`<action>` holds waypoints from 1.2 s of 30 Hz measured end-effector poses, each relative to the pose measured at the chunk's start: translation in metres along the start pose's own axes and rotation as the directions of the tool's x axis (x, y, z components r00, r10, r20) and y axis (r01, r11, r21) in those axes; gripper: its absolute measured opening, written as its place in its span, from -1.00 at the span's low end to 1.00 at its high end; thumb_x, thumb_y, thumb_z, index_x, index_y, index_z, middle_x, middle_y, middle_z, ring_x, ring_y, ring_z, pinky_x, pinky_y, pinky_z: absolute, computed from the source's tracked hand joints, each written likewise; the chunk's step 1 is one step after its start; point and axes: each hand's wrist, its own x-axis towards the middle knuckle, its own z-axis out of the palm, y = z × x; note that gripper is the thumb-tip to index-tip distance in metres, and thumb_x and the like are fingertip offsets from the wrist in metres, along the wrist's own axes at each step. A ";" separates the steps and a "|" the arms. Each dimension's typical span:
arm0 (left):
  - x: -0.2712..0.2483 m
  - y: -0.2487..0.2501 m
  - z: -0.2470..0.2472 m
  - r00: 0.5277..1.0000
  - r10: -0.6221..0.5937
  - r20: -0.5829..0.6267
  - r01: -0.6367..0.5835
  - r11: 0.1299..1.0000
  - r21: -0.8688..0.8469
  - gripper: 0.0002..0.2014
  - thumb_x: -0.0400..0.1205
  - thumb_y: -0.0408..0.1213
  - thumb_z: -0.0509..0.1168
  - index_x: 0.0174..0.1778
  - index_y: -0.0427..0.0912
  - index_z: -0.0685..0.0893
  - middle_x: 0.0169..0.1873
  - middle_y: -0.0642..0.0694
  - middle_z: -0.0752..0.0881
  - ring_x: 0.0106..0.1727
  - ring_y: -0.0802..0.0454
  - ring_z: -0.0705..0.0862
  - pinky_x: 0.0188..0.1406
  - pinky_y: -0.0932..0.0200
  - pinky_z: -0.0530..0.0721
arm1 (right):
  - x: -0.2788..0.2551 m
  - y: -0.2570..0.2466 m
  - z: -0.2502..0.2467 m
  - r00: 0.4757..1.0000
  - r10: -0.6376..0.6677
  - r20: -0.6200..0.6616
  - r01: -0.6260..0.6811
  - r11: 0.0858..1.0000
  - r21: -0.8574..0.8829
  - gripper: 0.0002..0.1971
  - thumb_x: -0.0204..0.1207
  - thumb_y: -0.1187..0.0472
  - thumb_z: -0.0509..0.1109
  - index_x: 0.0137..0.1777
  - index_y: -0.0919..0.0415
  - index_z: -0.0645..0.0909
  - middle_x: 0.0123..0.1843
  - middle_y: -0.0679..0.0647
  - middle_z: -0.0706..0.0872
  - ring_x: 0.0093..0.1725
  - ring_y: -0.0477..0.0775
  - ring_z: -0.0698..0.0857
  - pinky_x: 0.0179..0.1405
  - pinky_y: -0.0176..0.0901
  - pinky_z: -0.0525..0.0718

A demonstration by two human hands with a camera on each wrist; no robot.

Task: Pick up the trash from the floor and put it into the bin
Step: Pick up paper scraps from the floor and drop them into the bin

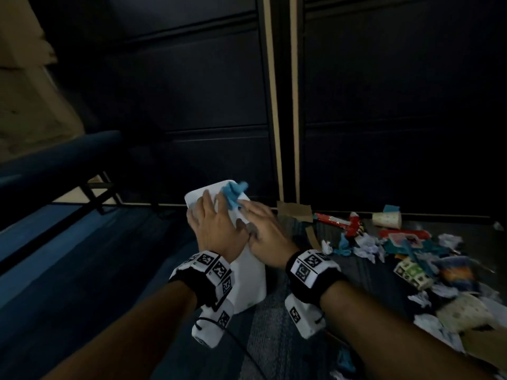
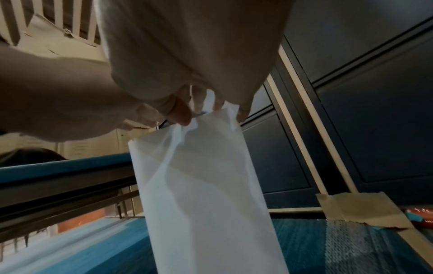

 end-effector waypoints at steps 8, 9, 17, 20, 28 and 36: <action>-0.007 -0.007 -0.005 0.988 0.109 -0.114 -0.114 0.993 -0.042 -0.57 0.39 -0.19 0.24 0.20 -0.12 0.65 0.43 -0.16 0.47 0.50 -0.21 0.34 0.55 -0.28 0.11 | -0.010 0.007 0.002 0.994 0.077 -0.072 -0.076 0.997 0.015 -0.57 0.46 0.47 0.29 0.32 0.23 0.63 0.64 0.12 0.35 0.67 0.08 0.16 0.64 -0.08 0.15; -0.009 -0.003 -0.004 0.973 0.162 -0.161 -0.174 0.983 -0.063 -0.61 0.37 -0.21 0.23 0.12 -0.12 0.68 0.35 -0.12 0.54 0.42 -0.18 0.42 0.51 -0.20 0.20 | -0.017 0.011 -0.002 0.993 0.083 -0.089 -0.082 0.996 0.019 -0.57 0.46 0.46 0.31 0.33 0.23 0.63 0.63 0.12 0.37 0.66 0.07 0.19 0.64 -0.08 0.17; -0.034 0.057 0.033 0.780 0.616 -0.108 -0.610 0.712 -0.348 -0.85 0.44 -0.31 0.23 -0.18 -0.24 0.68 -0.16 -0.17 0.67 -0.11 -0.15 0.56 -0.06 0.15 0.51 | -0.094 0.066 -0.048 0.956 0.279 -0.086 -0.284 0.958 -0.048 -0.57 0.39 0.21 0.43 0.30 0.19 0.65 0.48 0.12 0.55 0.51 0.12 0.46 0.53 0.06 0.42; -0.048 0.074 0.059 0.728 0.666 0.160 -0.558 0.713 -0.425 -0.79 0.48 -0.31 0.29 -0.01 -0.20 0.71 -0.03 -0.16 0.70 -0.01 -0.14 0.64 -0.04 0.21 0.56 | -0.132 0.086 -0.067 0.921 0.386 -0.058 -0.389 0.920 -0.054 -0.63 0.34 0.33 0.40 0.18 0.24 0.71 0.22 0.17 0.72 0.24 0.21 0.67 0.25 0.11 0.64; -0.103 0.119 0.110 0.289 0.678 0.675 -0.546 0.696 -0.466 -0.75 0.55 -0.32 0.32 0.10 -0.20 0.79 0.09 -0.11 0.78 0.11 -0.08 0.72 -0.03 0.37 0.49 | -0.244 0.118 -0.090 0.684 0.715 0.142 -0.665 0.692 -0.281 -0.90 0.54 0.26 0.40 0.01 0.11 0.69 -0.24 -0.06 0.59 -0.12 0.10 0.58 -0.08 -0.19 0.48; -0.164 0.127 0.174 0.049 0.567 0.822 -0.573 0.690 -0.442 -0.53 0.62 -0.38 0.31 0.48 -0.18 0.50 0.49 -0.21 0.43 0.50 -0.19 0.42 0.46 0.06 0.40 | -0.307 0.129 -0.083 0.497 0.778 0.384 -0.694 0.622 -0.363 -0.55 0.33 0.02 0.66 0.20 0.11 0.70 0.16 0.05 0.73 0.11 0.07 0.72 -0.07 -0.19 0.61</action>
